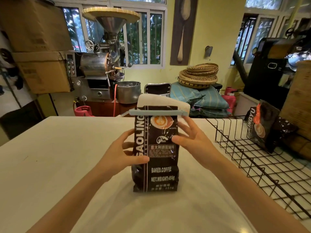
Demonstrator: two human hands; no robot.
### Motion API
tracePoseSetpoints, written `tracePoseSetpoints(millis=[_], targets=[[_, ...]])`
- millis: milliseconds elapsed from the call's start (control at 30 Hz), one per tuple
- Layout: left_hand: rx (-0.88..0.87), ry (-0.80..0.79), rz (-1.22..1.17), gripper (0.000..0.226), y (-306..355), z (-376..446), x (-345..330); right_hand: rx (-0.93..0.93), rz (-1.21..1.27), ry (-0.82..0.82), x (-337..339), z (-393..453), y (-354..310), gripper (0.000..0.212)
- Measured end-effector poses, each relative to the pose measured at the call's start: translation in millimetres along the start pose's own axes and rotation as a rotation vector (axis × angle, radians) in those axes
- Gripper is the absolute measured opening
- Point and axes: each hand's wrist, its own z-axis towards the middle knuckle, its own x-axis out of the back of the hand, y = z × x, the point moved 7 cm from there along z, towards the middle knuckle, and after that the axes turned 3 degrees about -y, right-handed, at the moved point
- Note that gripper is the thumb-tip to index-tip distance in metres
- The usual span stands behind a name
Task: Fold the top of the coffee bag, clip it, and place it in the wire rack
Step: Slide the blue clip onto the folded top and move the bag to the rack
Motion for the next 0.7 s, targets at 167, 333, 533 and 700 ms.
tracePoseSetpoints(millis=[167,333,533,700], targets=[[-0.036,0.037,-0.075,0.085,0,3,-1,-0.213,-0.117,0.015,-12,-24,34,0.078],[-0.169,0.009,-0.074,0.083,43,8,-12,-0.086,-0.150,0.142,12,-35,-8,0.060],[-0.429,-0.112,-0.155,0.058,129,29,-66,0.115,-0.275,0.445,72,-85,-94,0.055],[-0.573,-0.317,-0.212,0.034,181,50,-157,0.170,-0.355,0.706,136,-147,-137,0.059]])
